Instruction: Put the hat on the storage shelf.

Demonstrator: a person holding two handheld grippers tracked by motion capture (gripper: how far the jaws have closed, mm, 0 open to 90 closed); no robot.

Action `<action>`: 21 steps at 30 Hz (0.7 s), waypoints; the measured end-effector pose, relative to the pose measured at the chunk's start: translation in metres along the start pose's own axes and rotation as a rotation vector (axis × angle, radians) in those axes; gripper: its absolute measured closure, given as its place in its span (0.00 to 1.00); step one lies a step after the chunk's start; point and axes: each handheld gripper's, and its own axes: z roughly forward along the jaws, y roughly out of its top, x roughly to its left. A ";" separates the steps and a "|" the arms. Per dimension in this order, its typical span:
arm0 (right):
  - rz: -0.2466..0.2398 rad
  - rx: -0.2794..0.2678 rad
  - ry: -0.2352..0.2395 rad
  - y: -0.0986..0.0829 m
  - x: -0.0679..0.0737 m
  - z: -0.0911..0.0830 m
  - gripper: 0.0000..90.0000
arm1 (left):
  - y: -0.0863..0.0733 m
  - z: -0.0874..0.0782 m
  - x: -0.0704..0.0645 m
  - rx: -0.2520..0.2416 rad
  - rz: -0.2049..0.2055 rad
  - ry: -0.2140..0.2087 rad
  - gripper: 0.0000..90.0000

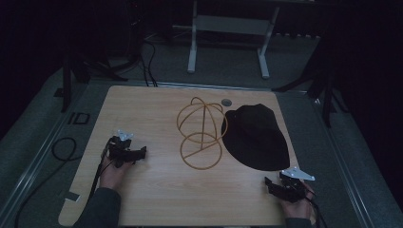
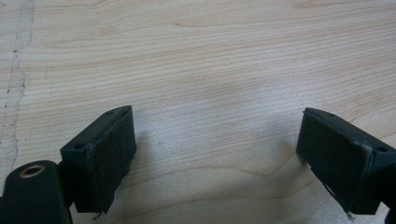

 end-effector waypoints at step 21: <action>-0.151 0.117 0.148 0.013 -0.012 -0.005 0.59 | 0.000 0.000 0.000 0.000 0.001 0.001 0.14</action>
